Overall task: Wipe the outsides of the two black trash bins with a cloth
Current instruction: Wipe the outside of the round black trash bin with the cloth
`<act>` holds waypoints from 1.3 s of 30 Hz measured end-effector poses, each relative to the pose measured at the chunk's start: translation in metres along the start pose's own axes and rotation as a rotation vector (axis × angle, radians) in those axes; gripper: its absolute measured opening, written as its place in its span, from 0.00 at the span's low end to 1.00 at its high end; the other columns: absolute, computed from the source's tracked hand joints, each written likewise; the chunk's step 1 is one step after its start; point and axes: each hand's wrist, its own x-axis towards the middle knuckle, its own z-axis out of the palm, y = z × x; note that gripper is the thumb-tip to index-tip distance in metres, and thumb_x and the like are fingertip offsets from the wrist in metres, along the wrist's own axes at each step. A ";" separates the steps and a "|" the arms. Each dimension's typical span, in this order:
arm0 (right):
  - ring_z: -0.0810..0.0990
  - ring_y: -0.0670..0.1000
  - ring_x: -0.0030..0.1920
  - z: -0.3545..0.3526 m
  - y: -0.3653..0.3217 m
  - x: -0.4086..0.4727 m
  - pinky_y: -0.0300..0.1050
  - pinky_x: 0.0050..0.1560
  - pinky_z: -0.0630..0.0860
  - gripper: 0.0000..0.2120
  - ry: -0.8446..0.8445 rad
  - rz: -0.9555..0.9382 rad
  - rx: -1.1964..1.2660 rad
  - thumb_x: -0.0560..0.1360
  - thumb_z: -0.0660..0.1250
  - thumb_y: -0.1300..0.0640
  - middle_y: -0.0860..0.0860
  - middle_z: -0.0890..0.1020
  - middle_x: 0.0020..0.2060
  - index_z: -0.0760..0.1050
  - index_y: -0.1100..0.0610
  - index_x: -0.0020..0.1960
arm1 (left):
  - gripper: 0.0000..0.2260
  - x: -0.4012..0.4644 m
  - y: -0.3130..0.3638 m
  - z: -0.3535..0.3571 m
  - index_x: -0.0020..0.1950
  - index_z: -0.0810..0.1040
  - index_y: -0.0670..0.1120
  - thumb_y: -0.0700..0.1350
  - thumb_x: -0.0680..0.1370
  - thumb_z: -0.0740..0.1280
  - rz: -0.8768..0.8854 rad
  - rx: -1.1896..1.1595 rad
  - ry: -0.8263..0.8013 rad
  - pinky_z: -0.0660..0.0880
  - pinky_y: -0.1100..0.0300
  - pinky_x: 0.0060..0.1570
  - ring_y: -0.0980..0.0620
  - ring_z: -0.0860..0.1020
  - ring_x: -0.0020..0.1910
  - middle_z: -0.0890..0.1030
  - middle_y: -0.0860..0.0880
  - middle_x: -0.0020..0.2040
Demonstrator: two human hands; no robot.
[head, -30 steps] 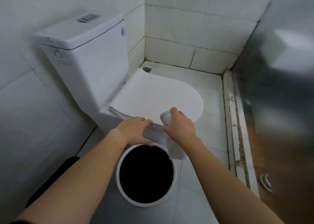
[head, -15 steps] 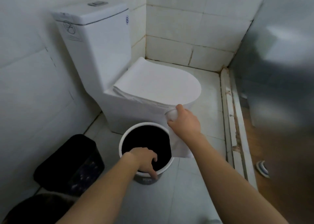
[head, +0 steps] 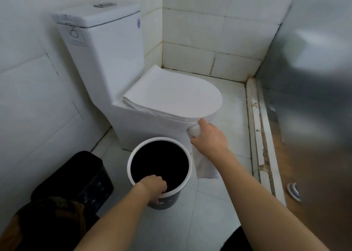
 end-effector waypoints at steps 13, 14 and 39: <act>0.71 0.58 0.39 -0.032 -0.013 0.010 0.47 0.38 0.67 0.12 0.018 -0.141 0.013 0.74 0.63 0.52 0.50 0.74 0.46 0.66 0.52 0.56 | 0.10 -0.026 -0.014 -0.045 0.57 0.76 0.44 0.39 0.77 0.61 -0.196 -0.127 0.229 0.71 0.51 0.47 0.41 0.78 0.55 0.80 0.43 0.56; 0.71 0.58 0.39 -0.035 -0.013 0.007 0.47 0.38 0.67 0.12 0.027 -0.148 0.019 0.74 0.63 0.52 0.50 0.74 0.46 0.66 0.52 0.56 | 0.09 -0.030 -0.018 -0.049 0.56 0.77 0.45 0.40 0.76 0.62 -0.196 -0.169 0.255 0.72 0.52 0.47 0.42 0.78 0.55 0.80 0.44 0.55; 0.80 0.44 0.42 -0.114 -0.071 0.023 0.41 0.38 0.72 0.15 0.237 -0.084 0.495 0.67 0.62 0.62 0.39 0.83 0.39 0.78 0.42 0.41 | 0.12 -0.178 -0.120 -0.275 0.50 0.85 0.48 0.38 0.70 0.68 -0.171 -0.562 0.917 0.77 0.53 0.50 0.49 0.80 0.47 0.84 0.50 0.45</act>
